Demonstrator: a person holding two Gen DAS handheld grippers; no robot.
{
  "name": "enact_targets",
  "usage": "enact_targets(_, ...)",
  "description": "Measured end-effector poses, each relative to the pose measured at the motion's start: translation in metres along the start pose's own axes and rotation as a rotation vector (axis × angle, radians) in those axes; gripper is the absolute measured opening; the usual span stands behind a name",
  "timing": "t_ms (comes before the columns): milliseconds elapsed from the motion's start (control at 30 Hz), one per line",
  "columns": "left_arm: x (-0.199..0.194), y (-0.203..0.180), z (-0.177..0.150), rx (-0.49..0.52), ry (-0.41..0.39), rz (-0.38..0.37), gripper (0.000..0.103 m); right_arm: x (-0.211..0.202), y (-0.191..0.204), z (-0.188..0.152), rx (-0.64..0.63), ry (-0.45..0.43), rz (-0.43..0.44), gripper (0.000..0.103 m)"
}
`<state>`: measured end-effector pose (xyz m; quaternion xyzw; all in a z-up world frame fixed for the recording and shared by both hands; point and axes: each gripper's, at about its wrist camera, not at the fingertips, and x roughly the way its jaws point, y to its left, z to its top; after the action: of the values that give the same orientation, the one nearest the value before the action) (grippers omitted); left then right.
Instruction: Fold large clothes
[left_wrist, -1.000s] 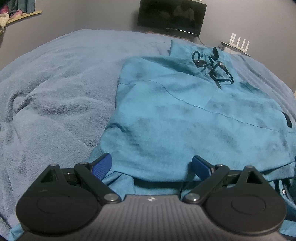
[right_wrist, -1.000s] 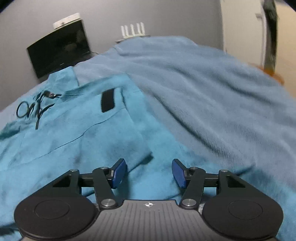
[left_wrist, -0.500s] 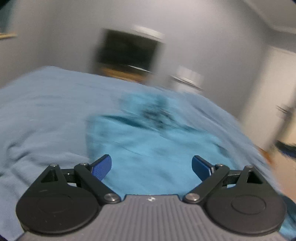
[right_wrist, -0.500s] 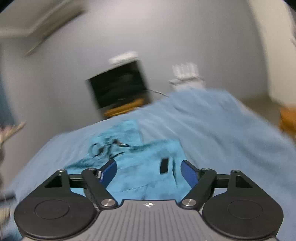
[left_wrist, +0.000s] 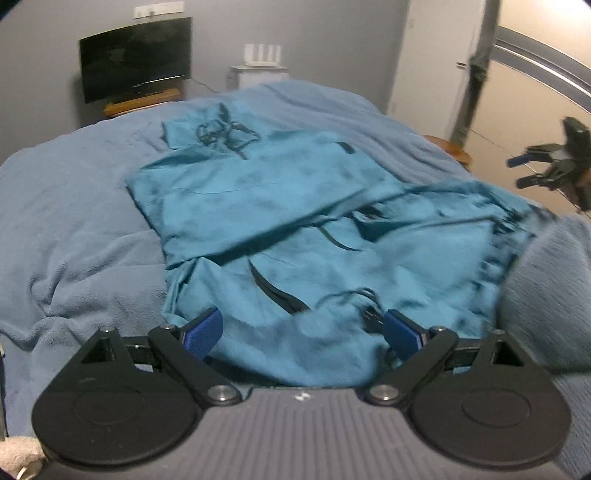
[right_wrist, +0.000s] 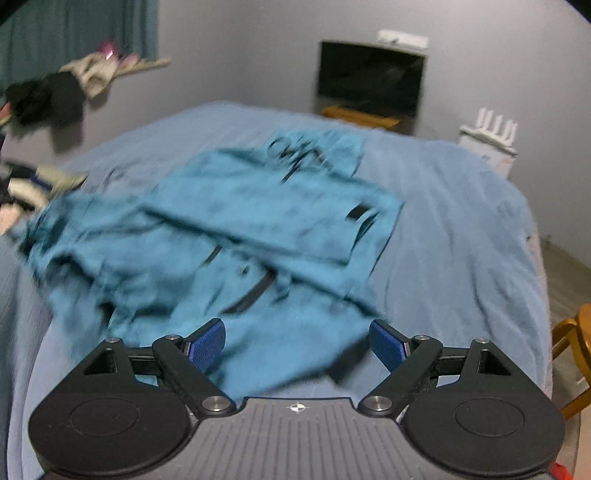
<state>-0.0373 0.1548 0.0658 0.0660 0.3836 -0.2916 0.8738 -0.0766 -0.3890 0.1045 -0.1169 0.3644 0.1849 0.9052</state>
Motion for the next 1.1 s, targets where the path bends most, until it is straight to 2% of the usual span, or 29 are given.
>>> enact_targets(167, -0.035, -0.017, -0.008, 0.071, 0.040, -0.047, 0.093, -0.008, 0.018, -0.010, -0.099, 0.053, 0.058, 0.087)
enact_targets(300, -0.052, -0.035, -0.017, 0.160, 0.037, 0.012, 0.093, -0.015, 0.029, -0.015, -0.157, 0.067, 0.083, 0.087)
enact_targets(333, -0.050, -0.039, -0.018, 0.171, 0.029, 0.020, 0.093, -0.013, 0.030, -0.016, -0.170, 0.061, 0.080, 0.087)
enact_targets(433, -0.034, -0.049, -0.021, 0.194, 0.037, -0.017, 0.093, -0.014, 0.035, -0.018, -0.203, 0.064, 0.076, 0.088)
enact_targets(633, 0.007, -0.069, -0.015, 0.347, 0.060, -0.034, 0.093, -0.020, 0.058, -0.019, -0.373, 0.049, 0.061, 0.092)
enact_targets(933, 0.041, -0.065, -0.003, 0.399, 0.077, -0.097, 0.093, 0.010, 0.088, -0.012, -0.580, 0.068, 0.120, 0.091)
enact_targets(1000, 0.046, -0.060, -0.002, 0.380, 0.077, -0.114, 0.088, 0.019, 0.089, -0.008, -0.588, 0.074, 0.158, 0.087)
enact_targets(1067, 0.050, -0.052, -0.001, 0.330, 0.084, -0.152, 0.065, 0.026, 0.085, -0.003, -0.569, 0.079, 0.194, 0.077)
enact_targets(1100, 0.050, -0.048, -0.001, 0.306, 0.080, -0.163, 0.061, 0.028, 0.082, 0.001, -0.552, 0.082, 0.213, 0.074)
